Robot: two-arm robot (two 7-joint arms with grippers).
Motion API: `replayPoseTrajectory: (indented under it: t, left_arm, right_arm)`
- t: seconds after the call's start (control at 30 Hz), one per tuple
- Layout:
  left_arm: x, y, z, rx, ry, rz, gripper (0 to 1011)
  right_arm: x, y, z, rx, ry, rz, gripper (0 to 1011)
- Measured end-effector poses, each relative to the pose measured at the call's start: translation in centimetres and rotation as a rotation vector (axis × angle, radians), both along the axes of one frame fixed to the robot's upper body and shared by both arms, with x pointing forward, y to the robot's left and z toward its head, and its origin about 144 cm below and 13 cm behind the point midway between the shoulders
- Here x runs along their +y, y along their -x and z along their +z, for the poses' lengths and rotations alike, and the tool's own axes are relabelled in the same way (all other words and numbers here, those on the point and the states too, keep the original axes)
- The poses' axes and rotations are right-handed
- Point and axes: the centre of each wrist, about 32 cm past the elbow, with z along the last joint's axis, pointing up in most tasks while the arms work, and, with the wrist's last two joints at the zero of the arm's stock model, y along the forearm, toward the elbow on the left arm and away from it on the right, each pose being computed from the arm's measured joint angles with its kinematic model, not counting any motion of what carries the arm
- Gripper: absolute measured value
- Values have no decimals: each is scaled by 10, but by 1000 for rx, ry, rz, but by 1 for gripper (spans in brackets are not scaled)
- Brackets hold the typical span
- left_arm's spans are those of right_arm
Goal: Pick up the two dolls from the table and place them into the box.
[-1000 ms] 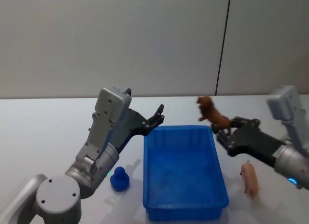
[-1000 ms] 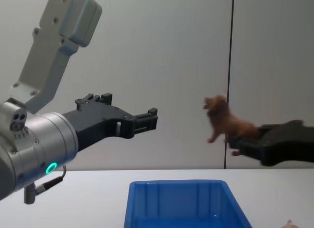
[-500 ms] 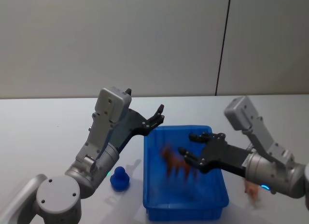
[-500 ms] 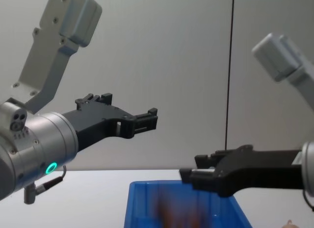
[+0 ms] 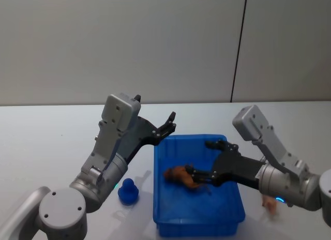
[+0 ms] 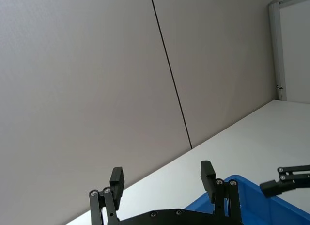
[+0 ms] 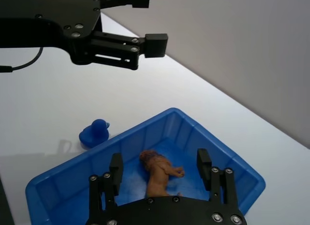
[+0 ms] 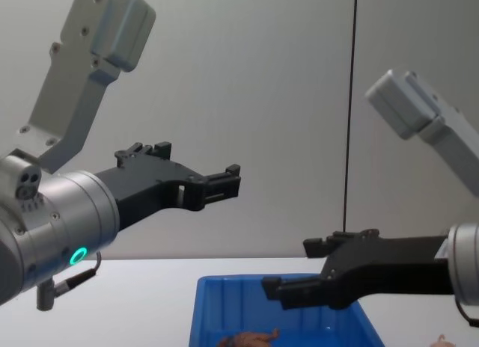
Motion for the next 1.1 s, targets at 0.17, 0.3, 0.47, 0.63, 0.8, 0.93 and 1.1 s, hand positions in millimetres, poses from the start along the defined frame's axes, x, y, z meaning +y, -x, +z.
replayPoseTrajectory:
  t: [0.17,0.3,0.47,0.63,0.8,0.93,1.1]
  left_arm:
    - [0,0,0,0,0,0,1001]
    - [0,0,0,0,0,0,1001]
    - [0,0,0,0,0,0,1001]
    - [0,0,0,0,0,0,1001]
    - [0,0,0,0,0,0,1001]
    - [0,0,0,0,0,0,1001]
    - [0,0,0,0,0,0,1001]
  right_arm:
    - [-4,2,1,-22,-20,-30,999]
    - [-10,6,1,-39,-47,-63,1001]
    - [-22,15,1,-53,-89,-125,1001]
    - [-37,26,-1,-44,-114,-186,1001]
    - [-51,36,-5,-18,-118,-238,1001]
    - [-63,48,-9,16,-110,-288,1001]
    - [-73,58,-13,49,-92,-323,1001]
